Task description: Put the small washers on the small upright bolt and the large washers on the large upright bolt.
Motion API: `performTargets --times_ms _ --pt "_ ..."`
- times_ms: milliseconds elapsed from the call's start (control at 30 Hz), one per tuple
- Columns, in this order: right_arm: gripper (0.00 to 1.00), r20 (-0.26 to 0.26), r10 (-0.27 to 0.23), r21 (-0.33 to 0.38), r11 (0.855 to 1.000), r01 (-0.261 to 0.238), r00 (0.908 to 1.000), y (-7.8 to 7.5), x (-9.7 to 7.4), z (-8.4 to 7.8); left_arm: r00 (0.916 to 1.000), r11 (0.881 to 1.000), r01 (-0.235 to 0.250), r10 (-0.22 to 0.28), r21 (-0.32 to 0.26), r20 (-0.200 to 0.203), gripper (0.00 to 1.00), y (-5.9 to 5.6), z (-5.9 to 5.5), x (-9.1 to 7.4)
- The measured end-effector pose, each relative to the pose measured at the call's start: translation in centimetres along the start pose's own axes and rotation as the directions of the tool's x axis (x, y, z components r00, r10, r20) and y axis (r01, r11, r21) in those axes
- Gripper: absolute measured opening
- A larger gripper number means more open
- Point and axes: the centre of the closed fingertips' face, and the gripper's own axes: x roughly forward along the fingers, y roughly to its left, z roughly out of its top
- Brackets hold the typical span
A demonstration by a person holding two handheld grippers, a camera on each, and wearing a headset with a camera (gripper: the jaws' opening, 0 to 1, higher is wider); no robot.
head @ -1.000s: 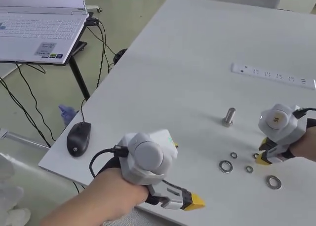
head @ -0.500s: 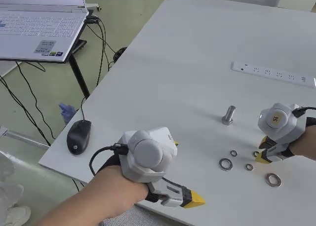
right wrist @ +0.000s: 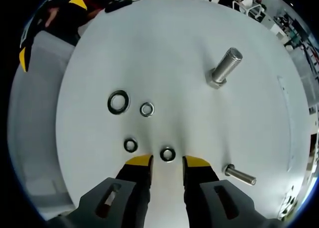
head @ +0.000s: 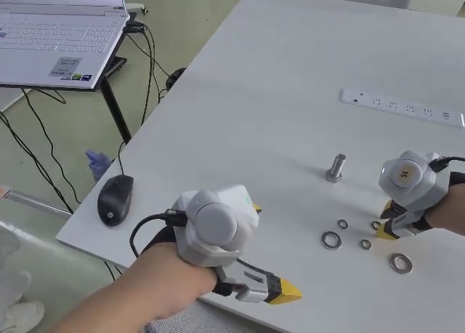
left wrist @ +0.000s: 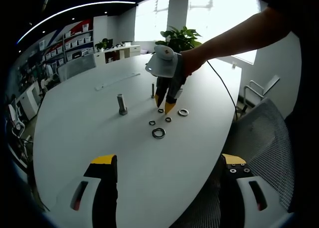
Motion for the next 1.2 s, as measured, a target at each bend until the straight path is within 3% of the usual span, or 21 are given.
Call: performTargets --times_ms 200,1200 --pt "0.25 0.001 0.001 0.002 1.0 -0.001 1.0 0.12 -0.03 -0.02 0.9998 1.0 0.0 0.0 -0.004 0.018 0.85 -0.02 0.2 -0.16" --pt "0.24 -0.011 0.014 -0.001 1.0 -0.014 0.9998 0.05 0.0 -0.09 0.9999 1.0 0.002 -0.002 0.001 0.01 0.85 -0.05 0.13 -0.05"
